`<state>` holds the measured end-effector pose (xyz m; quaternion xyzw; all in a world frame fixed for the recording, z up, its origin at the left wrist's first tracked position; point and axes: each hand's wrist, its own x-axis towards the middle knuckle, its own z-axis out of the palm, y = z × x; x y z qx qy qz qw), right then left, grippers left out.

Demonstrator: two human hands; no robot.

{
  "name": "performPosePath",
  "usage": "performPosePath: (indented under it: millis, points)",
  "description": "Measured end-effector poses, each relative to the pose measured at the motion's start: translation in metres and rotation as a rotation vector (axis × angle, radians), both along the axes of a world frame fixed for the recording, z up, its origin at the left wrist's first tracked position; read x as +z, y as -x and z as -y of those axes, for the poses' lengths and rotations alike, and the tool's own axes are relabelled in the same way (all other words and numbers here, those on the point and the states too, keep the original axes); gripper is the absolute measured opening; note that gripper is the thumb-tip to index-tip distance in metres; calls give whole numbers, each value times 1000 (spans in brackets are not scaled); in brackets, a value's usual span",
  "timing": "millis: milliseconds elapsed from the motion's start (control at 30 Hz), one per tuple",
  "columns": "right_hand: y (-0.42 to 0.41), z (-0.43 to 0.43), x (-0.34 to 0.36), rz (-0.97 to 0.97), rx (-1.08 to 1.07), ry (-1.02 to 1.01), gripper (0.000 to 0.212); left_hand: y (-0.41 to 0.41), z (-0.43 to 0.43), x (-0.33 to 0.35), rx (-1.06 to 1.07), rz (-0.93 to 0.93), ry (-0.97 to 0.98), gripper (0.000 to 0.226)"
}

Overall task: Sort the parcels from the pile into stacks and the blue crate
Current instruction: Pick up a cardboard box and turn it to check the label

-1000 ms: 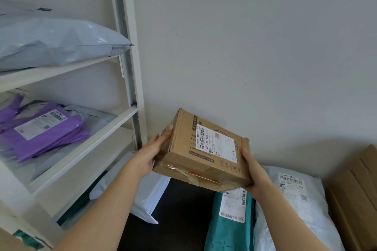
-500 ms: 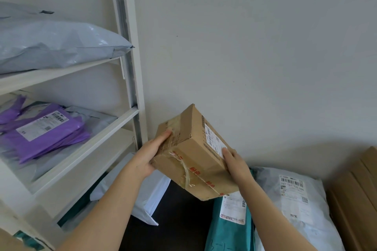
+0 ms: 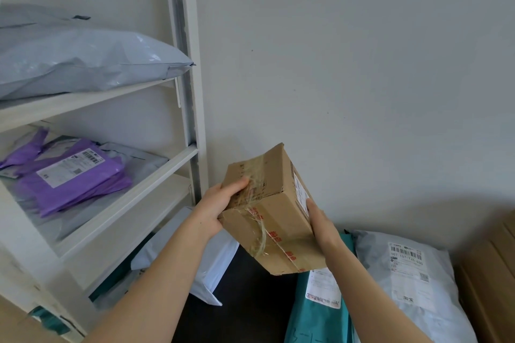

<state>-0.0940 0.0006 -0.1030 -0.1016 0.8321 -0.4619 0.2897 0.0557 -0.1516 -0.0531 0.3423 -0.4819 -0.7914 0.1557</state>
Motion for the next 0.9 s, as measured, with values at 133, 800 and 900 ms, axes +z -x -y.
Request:
performPosePath:
  millis: [133,800,900]
  points:
    - [-4,-4,0,56,16,7,75,1,-1,4,-25,13,21,41]
    - [-3,-10,57,295,42,324,87,11,-11,20,-45,-24,92,27]
    - [2,-15,63,325,40,444,62,13,-14,22,15,-90,145,21]
